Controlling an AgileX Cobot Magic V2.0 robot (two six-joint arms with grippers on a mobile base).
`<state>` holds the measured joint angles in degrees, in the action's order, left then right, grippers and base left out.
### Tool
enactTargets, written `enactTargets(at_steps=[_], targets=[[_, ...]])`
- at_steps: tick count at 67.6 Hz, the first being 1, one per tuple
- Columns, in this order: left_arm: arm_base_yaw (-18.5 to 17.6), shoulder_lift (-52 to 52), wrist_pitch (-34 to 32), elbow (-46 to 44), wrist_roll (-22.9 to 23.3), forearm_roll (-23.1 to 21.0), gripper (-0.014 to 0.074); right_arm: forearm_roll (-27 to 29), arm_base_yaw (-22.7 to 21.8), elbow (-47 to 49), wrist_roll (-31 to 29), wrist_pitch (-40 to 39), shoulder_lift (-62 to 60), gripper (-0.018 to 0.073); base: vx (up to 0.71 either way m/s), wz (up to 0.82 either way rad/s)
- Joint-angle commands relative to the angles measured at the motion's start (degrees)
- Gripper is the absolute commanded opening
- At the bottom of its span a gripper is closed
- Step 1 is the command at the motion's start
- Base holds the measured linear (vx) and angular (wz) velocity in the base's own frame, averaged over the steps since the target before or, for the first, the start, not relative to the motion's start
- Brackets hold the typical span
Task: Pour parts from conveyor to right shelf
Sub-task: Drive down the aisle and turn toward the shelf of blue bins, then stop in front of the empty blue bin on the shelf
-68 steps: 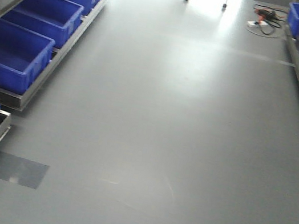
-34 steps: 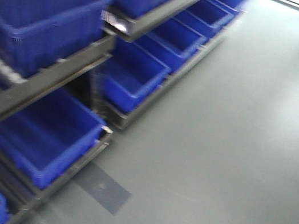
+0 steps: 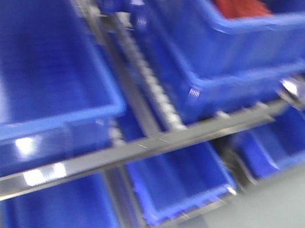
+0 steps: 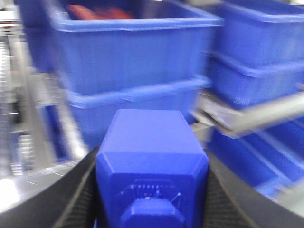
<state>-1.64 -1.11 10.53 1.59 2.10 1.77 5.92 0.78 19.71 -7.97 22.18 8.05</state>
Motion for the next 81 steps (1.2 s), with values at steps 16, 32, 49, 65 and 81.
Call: enactTargets(at_steps=[16, 32, 49, 65, 81], targets=[[-0.3, -0.3, -4.1, -1.1, 0.4, -0.1, -0.0006, -0.1, -0.4, 1.5, -0.5, -4.6, 0.6, -0.0009, 0.17, 0.87], [-0.3, -0.3, -4.1, -1.1, 0.4, -0.1, -0.0006, -0.1, -0.4, 1.5, -0.5, -4.6, 0.6, -0.0009, 0.13, 0.68], [-0.3, -0.3, -4.1, -1.1, 0.4, -0.1, -0.0006, -0.1, -0.4, 1.5, -0.5, -4.6, 0.6, -0.0009, 0.10, 0.38], [-0.3, -0.3, -4.1, -1.1, 0.4, -0.1, -0.0006, -0.1, -0.4, 1.5, -0.5, -4.6, 0.6, -0.0009, 0.07, 0.19], [-0.3, -0.3, -4.1, -1.1, 0.4, -0.1, -0.0006, -0.1, -0.4, 1.5, -0.5, -4.6, 0.6, -0.0009, 0.06, 0.03]])
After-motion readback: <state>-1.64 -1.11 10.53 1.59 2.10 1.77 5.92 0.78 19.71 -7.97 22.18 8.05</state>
